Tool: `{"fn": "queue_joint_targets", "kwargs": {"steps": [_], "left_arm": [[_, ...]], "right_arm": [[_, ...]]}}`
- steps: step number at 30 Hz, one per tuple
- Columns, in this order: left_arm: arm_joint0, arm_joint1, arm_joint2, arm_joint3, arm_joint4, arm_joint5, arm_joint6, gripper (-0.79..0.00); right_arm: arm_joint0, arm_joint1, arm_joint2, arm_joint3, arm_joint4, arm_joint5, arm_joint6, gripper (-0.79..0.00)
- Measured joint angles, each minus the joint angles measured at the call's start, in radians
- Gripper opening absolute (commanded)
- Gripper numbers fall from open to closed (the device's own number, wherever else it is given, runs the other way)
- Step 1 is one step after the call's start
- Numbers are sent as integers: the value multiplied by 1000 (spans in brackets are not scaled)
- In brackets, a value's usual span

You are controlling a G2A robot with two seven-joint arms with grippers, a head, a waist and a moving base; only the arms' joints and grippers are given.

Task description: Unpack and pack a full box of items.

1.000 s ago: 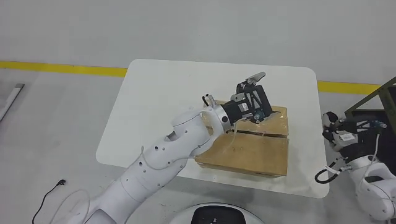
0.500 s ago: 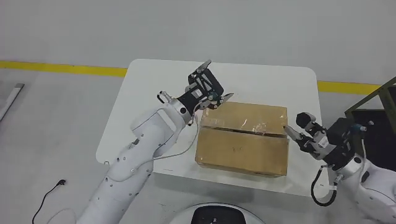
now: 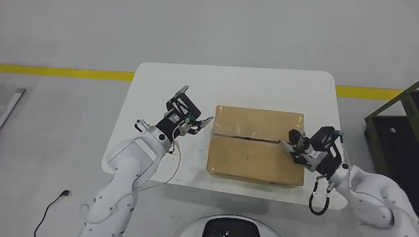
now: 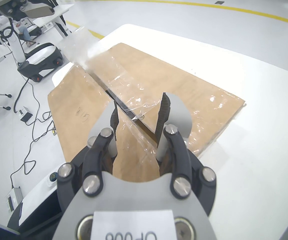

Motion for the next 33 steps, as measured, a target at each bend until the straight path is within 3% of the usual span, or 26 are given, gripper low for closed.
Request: {"fn": "queue_joint_targets", "kwargs": {"steps": [14,18,22,24,33], "left_arm": [[10,10,14,10,-53,-90,-19,0],[9,12,23,14,-70,-105,-25,0],[4,14,31,21,-87,-119,-28,0],[3,15,29,31,-105,-130,-36,0],[28,28,-12,30,-194,-177,-97,0]], "right_arm": [[75,1,-40,59,129,106,65,-394],[90,6,-7,-5,32,50,-6,-286],[81,14,5,-74,-135,-72,-81,-292],[77,17,-4,-91,-211,-129,-119,-342],[93,20,-64,-60,-334,-196,-220,-286]]}}
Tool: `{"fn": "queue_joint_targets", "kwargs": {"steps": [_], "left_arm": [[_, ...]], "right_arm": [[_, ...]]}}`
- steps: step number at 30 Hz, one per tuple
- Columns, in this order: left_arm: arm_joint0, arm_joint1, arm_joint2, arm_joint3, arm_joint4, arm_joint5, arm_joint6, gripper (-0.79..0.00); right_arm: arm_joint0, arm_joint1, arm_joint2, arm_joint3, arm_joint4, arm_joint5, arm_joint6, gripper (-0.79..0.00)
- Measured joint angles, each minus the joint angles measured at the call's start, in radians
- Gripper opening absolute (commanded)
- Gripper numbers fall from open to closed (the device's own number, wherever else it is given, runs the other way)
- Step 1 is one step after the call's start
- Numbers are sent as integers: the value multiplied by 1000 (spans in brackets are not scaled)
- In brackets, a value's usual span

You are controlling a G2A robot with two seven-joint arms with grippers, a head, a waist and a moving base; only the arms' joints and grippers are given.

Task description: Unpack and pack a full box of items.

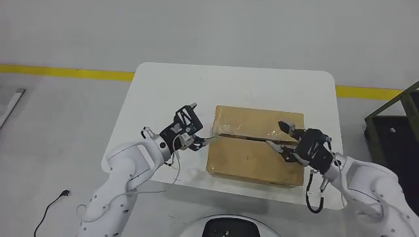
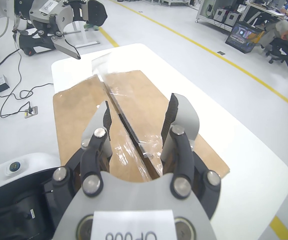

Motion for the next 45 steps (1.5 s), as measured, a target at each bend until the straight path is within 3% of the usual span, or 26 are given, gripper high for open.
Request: {"fn": "queue_joint_targets", "kwargs": {"steps": [5,10,21,33,37,39,42,45], "left_arm": [[18,4,-10,-4,-53,6,-28,0],[25,7,-4,12,-98,9,-45,0],[16,15,30,39,-162,-35,-101,0],[-15,19,64,82,-203,-19,-127,0],[-19,22,67,87,-211,-21,-132,0],[-20,24,67,88,-215,-20,-134,0],[-20,26,68,86,-220,-16,-137,0],[-20,28,71,83,-225,-12,-141,0]], "right_arm": [[7,-1,0,50,-2,56,-13,-274],[8,-2,35,125,166,170,90,-336],[17,1,-5,180,369,204,264,-400],[50,1,-56,200,378,260,308,-437],[78,0,-88,208,367,268,321,-520],[92,0,-101,211,361,269,328,-600],[107,0,-114,219,351,272,334,-785],[118,0,-125,227,346,276,332,-785]]}}
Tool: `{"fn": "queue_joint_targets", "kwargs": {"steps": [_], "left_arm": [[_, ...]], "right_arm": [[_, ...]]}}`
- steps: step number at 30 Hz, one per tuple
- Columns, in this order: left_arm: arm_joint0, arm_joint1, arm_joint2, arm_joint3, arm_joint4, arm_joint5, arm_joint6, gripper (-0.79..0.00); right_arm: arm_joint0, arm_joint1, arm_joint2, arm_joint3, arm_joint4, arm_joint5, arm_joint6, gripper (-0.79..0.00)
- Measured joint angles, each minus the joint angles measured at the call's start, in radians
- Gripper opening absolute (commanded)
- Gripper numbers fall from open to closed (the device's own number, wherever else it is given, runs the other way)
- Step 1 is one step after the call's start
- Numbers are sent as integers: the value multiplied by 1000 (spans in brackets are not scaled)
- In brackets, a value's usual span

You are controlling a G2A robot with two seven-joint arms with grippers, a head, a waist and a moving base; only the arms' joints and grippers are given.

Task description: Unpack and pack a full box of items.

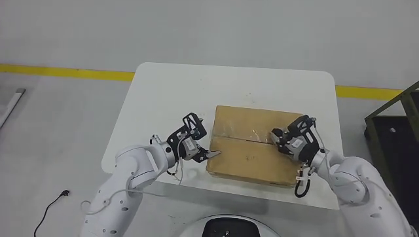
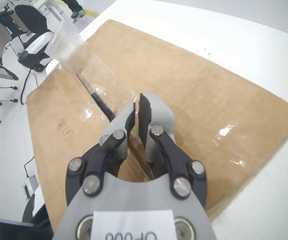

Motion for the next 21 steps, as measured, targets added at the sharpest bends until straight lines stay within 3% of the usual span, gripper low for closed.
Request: {"fn": "queue_joint_targets", "kwargs": {"steps": [8,21], "left_arm": [[-4,6,4,-5,-6,9,-3,0],[-21,13,19,10,-12,14,8,0]], "right_arm": [[4,-2,1,2,111,23,-12,-785],[-27,12,116,-82,370,49,68,-785]]}}
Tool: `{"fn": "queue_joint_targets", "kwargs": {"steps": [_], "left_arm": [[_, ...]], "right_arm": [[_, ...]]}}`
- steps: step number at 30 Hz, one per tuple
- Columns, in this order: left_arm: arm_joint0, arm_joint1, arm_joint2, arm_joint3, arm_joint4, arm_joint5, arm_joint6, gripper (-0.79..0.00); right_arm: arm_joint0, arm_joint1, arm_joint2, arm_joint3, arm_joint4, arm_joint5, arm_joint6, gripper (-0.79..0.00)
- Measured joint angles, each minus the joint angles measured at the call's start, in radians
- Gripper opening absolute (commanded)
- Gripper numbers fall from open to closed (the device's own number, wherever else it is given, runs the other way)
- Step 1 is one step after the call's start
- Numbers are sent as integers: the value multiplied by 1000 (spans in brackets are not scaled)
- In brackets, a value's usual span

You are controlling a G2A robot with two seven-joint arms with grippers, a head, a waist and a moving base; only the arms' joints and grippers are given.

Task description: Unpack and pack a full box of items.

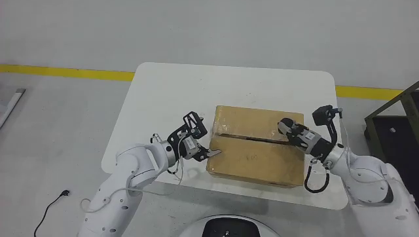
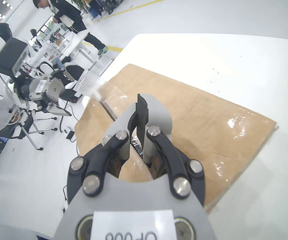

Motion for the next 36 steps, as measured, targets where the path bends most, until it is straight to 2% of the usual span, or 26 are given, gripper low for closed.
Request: {"fn": "queue_joint_targets", "kwargs": {"steps": [3,8,17,24,29,36], "left_arm": [[-4,2,2,5,1,3,6,0],[-11,5,-2,1,1,12,17,0],[-51,10,-8,-63,23,9,34,0],[-144,5,108,-50,225,-33,26,0],[-200,-3,177,-32,329,-30,30,0],[-255,-6,259,-15,528,-55,19,0]], "right_arm": [[1,4,24,-14,9,-3,14,-785],[10,10,53,11,-62,10,4,-785],[-7,12,31,29,-140,11,-36,-785],[-29,11,18,13,-188,48,-88,-785],[-38,11,21,0,-195,65,-104,-785],[-48,12,26,-11,-192,72,-111,-785]]}}
